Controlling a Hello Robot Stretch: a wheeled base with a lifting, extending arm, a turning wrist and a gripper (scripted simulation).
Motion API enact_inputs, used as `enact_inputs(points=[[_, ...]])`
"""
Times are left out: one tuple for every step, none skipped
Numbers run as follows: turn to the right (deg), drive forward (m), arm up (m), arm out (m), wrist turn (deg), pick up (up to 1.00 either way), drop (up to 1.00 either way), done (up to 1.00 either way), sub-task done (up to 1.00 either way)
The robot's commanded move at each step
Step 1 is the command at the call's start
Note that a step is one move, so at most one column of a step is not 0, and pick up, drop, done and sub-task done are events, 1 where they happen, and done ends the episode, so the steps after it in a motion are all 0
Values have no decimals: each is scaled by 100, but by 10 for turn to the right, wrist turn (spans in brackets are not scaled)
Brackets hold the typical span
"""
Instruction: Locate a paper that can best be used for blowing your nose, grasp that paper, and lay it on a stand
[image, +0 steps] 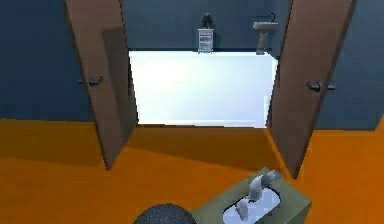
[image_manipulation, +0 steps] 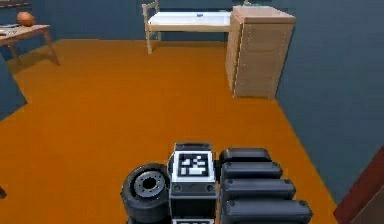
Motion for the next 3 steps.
enact_inputs(points=[[0,100,0,0,0,0,0,0,0],[0,100,0,0,0,0,0,0,0],[0,70,0,0,0,0,0,0,0]])
